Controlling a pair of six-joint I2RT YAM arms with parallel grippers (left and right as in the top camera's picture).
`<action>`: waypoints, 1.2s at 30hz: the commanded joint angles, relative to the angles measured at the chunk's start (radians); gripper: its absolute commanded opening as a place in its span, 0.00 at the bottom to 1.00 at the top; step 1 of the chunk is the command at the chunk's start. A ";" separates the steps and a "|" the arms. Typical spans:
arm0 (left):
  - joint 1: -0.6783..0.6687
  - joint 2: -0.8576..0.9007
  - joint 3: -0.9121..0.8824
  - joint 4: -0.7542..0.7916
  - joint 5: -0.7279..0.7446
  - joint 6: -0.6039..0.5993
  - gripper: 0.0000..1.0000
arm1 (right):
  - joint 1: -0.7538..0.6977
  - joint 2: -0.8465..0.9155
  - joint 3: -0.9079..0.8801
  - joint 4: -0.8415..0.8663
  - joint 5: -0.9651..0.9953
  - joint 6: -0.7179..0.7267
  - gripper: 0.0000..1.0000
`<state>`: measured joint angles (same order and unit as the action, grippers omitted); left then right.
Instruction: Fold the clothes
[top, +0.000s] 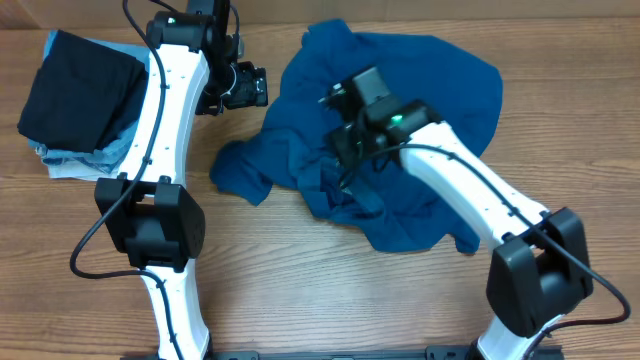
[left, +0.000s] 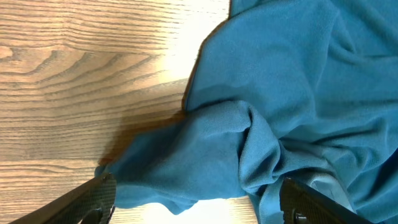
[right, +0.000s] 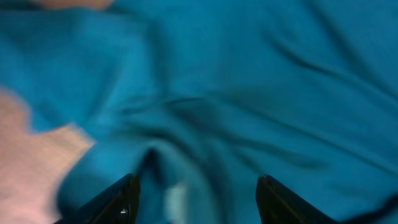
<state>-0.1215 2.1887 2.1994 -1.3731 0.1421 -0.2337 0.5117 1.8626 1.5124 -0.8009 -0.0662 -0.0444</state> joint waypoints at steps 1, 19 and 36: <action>0.005 -0.002 -0.005 -0.002 0.004 0.002 0.87 | -0.050 -0.003 -0.069 0.067 -0.051 -0.048 0.58; 0.005 -0.002 -0.005 -0.002 0.004 0.002 0.88 | -0.053 -0.003 -0.288 0.290 -0.191 -0.170 0.48; 0.005 -0.003 -0.005 0.001 0.004 0.002 0.90 | -0.053 0.000 -0.394 0.457 -0.228 -0.169 0.26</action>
<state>-0.1215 2.1887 2.1986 -1.3724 0.1421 -0.2337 0.4553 1.8637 1.1244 -0.3519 -0.2817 -0.2111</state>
